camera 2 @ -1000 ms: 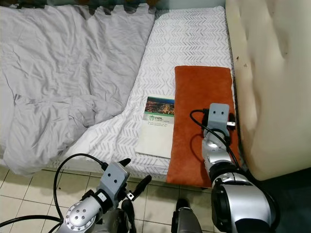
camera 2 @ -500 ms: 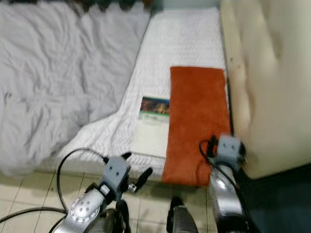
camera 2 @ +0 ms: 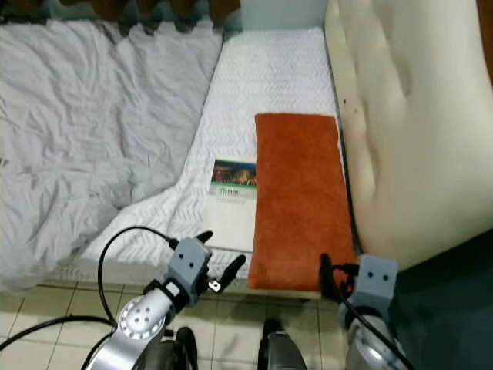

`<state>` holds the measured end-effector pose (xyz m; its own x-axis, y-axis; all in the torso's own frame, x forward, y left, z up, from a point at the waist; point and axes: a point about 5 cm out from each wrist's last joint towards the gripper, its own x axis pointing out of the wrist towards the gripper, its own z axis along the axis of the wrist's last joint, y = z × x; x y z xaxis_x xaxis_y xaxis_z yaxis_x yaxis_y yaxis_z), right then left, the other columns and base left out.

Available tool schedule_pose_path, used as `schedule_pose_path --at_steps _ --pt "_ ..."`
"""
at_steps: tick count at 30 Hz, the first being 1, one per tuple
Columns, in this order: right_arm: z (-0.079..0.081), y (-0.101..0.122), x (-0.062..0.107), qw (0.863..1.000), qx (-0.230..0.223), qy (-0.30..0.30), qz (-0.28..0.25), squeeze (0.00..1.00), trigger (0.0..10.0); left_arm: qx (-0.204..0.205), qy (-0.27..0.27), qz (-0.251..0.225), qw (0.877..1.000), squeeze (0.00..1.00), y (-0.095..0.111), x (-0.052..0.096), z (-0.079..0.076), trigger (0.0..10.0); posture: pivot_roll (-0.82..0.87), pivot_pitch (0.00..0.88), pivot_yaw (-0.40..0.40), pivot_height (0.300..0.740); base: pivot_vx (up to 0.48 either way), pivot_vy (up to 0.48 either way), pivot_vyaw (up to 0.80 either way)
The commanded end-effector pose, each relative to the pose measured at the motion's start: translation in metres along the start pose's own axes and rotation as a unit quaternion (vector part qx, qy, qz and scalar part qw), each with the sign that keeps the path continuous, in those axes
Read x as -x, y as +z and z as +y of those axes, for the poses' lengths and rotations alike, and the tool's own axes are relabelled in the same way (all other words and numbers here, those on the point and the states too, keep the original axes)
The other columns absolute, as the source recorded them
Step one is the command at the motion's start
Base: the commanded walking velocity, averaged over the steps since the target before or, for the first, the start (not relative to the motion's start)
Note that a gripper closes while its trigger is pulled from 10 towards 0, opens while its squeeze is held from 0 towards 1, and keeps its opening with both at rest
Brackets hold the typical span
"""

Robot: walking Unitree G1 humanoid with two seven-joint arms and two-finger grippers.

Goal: Clean up the room

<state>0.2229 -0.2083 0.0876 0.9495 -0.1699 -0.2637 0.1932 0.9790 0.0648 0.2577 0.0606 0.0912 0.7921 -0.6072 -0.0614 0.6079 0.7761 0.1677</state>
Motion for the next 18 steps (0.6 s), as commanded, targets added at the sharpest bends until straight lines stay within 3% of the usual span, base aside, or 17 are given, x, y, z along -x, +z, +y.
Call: schedule_pose_path --at_steps 1,2,3,4,6,9,17,18 --pt "0.003 -0.017 0.005 0.997 -0.013 0.029 0.064 0.00 10.0 0.004 -0.008 0.016 1.000 0.00 -0.009 0.003 -0.005 10.0 -0.12 0.280 0.002 0.740 0.000 0.000 0.00" --pt "0.003 -0.017 0.005 0.997 -0.013 0.029 0.064 0.00 10.0 0.004 -0.008 0.016 1.000 0.00 -0.009 0.003 -0.005 10.0 -0.12 0.280 0.002 0.740 0.000 0.000 0.00" --pt "0.005 -0.039 -0.004 0.990 -0.036 0.054 0.128 0.00 10.0 0.004 -0.009 0.017 1.000 0.00 -0.010 0.002 -0.005 10.0 -0.10 0.282 0.007 0.740 0.000 0.000 0.00" --pt "0.005 -0.039 -0.004 0.990 -0.036 0.054 0.128 0.00 10.0 0.004 -0.009 0.017 1.000 0.00 -0.010 0.002 -0.005 10.0 -0.10 0.282 0.007 0.740 0.000 0.000 0.00" --pt "0.010 -0.068 -0.022 0.974 -0.056 0.086 0.203 0.00 10.0 0.002 -0.012 0.015 1.000 0.00 -0.010 0.001 -0.005 10.0 -0.08 0.285 0.012 0.740 0.000 0.000 0.00" --pt "0.019 -0.085 -0.032 0.962 -0.055 0.107 0.245 0.00 10.0 -0.002 -0.013 0.013 1.000 0.00 -0.007 0.002 -0.002 10.0 -0.05 0.290 0.015 0.740 0.000 0.000 0.00" --pt "0.029 -0.086 -0.034 0.951 -0.052 0.136 0.272 0.00 10.0 -0.011 0.000 0.015 1.000 0.00 -0.008 0.007 0.004 10.0 -0.03 0.288 0.008 0.740 0.000 0.000 0.00" --pt "0.033 -0.091 -0.032 0.942 -0.047 0.156 0.293 0.00 10.0 -0.010 0.003 0.016 1.000 0.00 -0.009 0.008 0.005 10.0 -0.03 0.286 0.010 0.740 0.000 0.000 0.00"
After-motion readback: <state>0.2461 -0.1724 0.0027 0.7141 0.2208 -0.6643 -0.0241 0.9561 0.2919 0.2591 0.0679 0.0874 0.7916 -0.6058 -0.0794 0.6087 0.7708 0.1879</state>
